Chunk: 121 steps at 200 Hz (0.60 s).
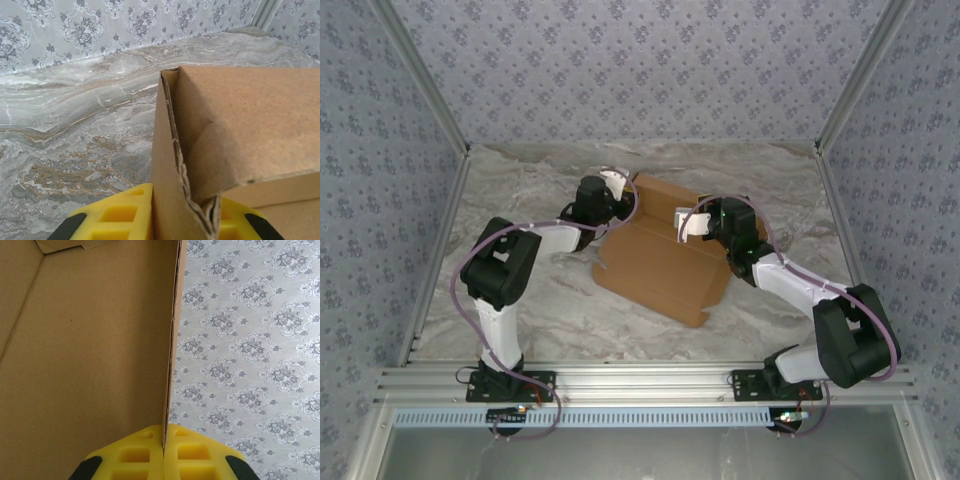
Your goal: Fold the paper box
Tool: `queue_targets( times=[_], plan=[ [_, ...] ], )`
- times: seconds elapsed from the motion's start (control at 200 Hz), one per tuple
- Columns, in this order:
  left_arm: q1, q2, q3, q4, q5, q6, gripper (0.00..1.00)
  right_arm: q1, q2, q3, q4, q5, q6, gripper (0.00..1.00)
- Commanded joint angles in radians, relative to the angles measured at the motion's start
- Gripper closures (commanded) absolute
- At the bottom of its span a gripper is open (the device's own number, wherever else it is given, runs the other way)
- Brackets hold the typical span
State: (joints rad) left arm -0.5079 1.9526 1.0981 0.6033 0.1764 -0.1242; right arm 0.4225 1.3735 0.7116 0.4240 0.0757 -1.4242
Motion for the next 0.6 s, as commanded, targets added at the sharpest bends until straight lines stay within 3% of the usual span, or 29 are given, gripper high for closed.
queue_targets(
  times=[0.0, 0.22, 0.46, 0.6],
  plan=[
    [-0.006, -0.035, -0.007, 0.025, -0.123, -0.06, 0.88, 0.017, -0.004, 0.011, -0.056, 0.005, -0.003, 1.0],
    [-0.031, -0.085, -0.036, -0.011, -0.199, -0.068, 0.95, 0.038, -0.005, 0.023, -0.061, 0.03, -0.013, 1.0],
    [-0.03, -0.161, -0.103, -0.031, -0.23, 0.007, 1.0, 0.047, -0.03, 0.053, -0.09, 0.067, 0.074, 0.7],
    [-0.03, -0.192, -0.141, -0.025, -0.26, 0.031, 1.0, 0.082, -0.049, 0.054, -0.087, 0.074, 0.183, 0.58]
  ],
)
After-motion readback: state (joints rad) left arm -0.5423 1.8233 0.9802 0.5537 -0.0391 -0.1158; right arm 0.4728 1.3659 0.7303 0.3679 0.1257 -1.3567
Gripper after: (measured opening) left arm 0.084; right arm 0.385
